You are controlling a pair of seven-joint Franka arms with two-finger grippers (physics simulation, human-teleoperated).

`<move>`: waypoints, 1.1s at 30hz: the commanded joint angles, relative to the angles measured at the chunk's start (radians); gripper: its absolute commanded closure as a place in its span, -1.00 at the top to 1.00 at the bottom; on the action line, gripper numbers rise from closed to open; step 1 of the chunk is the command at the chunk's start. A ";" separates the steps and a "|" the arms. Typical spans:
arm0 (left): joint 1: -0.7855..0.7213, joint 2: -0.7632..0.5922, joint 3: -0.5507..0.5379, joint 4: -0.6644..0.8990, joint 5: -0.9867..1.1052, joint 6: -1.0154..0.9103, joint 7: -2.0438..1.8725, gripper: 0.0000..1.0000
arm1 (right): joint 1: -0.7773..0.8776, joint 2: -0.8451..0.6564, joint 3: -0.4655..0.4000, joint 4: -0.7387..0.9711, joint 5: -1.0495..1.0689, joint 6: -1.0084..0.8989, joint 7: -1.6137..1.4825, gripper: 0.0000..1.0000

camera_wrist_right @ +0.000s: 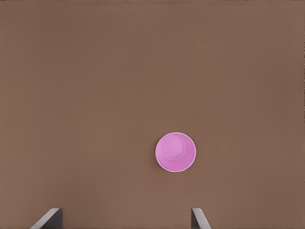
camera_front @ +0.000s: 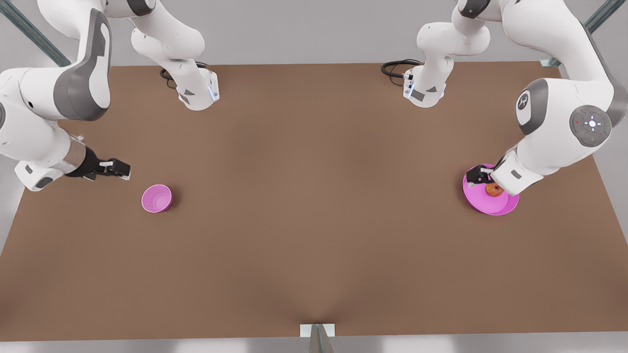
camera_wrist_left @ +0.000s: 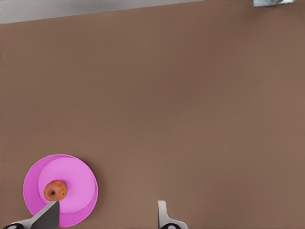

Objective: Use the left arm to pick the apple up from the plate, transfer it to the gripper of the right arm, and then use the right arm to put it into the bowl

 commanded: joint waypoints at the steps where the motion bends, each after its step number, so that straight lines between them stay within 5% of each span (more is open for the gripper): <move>1: 0.003 0.002 0.000 0.000 0.008 0.057 0.053 1.00 | 0.000 0.000 -0.001 0.000 -0.001 0.037 0.003 1.00; 6: 0.049 0.016 0.149 -0.305 0.000 0.353 0.049 1.00 | -0.002 0.000 -0.002 0.000 -0.006 0.037 0.001 1.00; 13: 0.110 0.027 0.198 -0.673 -0.073 0.766 0.059 1.00 | -0.002 0.001 -0.001 0.000 -0.003 0.037 0.001 1.00; 21: 0.129 0.040 0.274 -0.848 -0.084 0.833 0.174 1.00 | -0.003 0.001 -0.001 0.000 0.000 0.037 0.000 1.00; 33: 0.139 0.123 0.337 -0.882 -0.084 0.916 0.313 1.00 | -0.005 0.001 -0.002 0.000 0.002 0.037 0.000 1.00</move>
